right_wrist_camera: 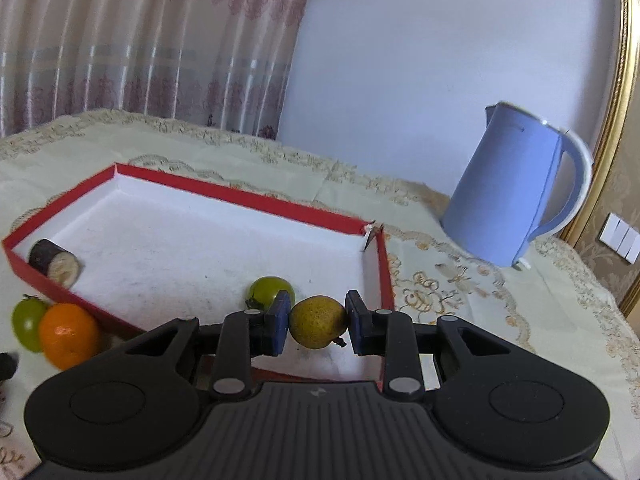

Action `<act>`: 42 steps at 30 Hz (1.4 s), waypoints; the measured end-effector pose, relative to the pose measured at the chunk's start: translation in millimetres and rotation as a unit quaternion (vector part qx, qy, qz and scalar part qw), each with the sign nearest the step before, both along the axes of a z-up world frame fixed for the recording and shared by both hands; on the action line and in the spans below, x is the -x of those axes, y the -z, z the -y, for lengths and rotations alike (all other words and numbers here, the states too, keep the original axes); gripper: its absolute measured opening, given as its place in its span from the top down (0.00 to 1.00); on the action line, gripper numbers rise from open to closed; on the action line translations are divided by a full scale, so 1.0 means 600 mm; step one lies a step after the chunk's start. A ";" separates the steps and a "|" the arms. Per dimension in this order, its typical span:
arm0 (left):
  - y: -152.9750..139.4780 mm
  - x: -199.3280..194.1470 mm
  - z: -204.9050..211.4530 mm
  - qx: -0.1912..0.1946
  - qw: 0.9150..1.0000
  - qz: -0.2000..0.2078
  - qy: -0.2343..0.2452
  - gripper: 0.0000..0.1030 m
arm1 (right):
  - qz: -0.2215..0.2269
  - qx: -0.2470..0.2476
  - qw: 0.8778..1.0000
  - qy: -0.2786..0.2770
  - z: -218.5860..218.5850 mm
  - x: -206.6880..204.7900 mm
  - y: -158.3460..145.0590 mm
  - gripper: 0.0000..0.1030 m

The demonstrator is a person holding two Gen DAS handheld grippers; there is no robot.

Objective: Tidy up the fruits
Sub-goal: 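Carry the yellow fruit into the tray and open the right gripper, then lower the left gripper onto the large green tomato and close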

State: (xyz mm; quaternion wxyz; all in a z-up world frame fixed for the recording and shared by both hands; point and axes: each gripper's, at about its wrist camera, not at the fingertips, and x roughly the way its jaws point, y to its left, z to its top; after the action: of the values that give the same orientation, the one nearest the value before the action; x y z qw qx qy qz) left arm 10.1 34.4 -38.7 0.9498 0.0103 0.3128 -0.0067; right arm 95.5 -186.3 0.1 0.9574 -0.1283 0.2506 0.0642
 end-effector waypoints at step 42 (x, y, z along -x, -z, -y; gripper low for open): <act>0.000 0.002 0.004 -0.006 1.000 0.004 0.001 0.00 | -0.059 -0.144 0.982 0.104 0.130 0.084 0.064 0.25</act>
State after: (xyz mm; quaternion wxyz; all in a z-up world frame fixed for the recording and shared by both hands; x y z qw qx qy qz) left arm 8.6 32.2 -38.5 0.9510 0.0165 0.3086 -0.0062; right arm 45.4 -264.6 -38.2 0.9509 0.0419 0.3066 0.0070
